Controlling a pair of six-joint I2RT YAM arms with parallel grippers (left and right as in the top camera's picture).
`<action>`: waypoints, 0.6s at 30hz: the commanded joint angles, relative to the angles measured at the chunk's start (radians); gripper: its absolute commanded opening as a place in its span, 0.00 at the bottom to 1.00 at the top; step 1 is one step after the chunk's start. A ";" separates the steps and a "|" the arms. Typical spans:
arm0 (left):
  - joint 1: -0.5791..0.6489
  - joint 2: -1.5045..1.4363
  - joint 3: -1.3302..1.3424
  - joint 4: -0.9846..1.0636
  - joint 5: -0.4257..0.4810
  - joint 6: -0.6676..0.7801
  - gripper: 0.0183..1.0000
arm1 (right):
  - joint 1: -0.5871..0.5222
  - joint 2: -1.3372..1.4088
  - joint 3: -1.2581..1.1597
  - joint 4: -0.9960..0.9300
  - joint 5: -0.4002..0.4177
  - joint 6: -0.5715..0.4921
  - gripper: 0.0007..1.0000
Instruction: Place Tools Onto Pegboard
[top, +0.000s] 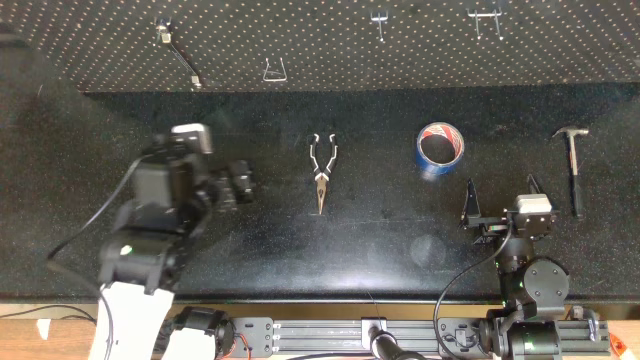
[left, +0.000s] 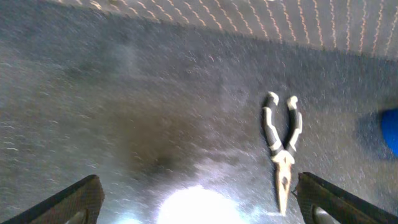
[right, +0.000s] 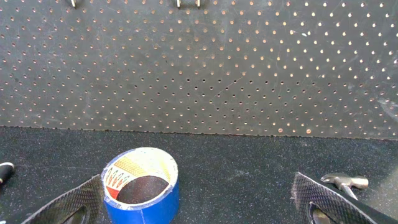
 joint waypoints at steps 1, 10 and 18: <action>-0.289 0.130 0.015 0.011 -0.194 -0.297 1.00 | 0.005 -0.007 -0.003 -0.004 0.004 -0.010 0.98; -0.437 0.418 0.226 -0.071 -0.229 -0.399 1.00 | 0.005 -0.007 -0.003 -0.004 0.005 -0.010 0.98; -0.435 0.738 0.505 -0.220 -0.211 -0.263 1.00 | 0.005 -0.007 -0.003 -0.004 0.005 -0.010 0.98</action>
